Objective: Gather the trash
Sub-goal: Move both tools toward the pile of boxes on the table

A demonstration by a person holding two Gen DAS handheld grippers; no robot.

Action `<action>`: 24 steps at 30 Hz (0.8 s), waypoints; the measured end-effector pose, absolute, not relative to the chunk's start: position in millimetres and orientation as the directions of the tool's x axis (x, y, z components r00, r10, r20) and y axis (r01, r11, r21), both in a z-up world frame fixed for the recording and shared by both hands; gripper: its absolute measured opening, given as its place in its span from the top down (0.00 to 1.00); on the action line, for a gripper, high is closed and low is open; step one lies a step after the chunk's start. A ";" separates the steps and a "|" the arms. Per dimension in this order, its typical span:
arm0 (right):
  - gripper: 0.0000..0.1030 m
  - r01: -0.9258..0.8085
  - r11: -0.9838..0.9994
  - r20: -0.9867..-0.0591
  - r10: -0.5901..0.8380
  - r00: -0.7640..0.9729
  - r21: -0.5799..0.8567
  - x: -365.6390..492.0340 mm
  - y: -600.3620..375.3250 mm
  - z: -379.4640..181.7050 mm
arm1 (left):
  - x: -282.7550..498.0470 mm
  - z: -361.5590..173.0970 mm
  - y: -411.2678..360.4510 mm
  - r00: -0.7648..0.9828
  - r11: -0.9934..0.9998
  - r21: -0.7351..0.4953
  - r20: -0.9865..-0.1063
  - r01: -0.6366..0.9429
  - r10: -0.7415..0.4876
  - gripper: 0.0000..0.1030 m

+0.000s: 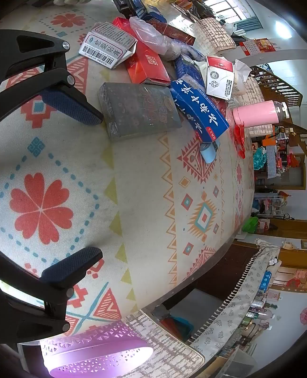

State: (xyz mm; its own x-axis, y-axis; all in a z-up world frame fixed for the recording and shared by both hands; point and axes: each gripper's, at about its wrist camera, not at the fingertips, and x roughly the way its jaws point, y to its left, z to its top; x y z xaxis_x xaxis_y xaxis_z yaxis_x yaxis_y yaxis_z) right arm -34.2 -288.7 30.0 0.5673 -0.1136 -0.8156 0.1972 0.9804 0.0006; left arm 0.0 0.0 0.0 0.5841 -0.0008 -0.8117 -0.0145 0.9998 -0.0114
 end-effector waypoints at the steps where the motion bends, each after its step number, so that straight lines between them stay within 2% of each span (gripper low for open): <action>1: 0.00 0.197 0.980 -0.817 -0.112 0.565 0.002 -34.1 -288.8 29.9 | -0.1 0.1 -0.2 0.584 1.000 -0.010 -0.812 -0.014 0.000 0.00; 15: 0.00 0.168 0.986 -0.837 -0.082 0.540 0.011 -36.8 -289.3 31.5 | -13.8 4.1 2.3 0.545 0.999 0.002 -0.838 -0.047 0.028 0.00; 19: 0.00 0.156 0.987 -0.845 -0.046 0.533 0.045 -40.3 -295.0 34.1 | -44.7 27.5 2.9 0.587 0.996 0.017 -0.807 -0.089 0.066 0.00; 24: 0.00 0.141 0.990 -0.851 -0.069 0.520 0.006 -36.5 -287.0 30.6 | -93.0 60.6 1.1 0.617 0.992 0.007 -0.783 -0.124 0.082 0.00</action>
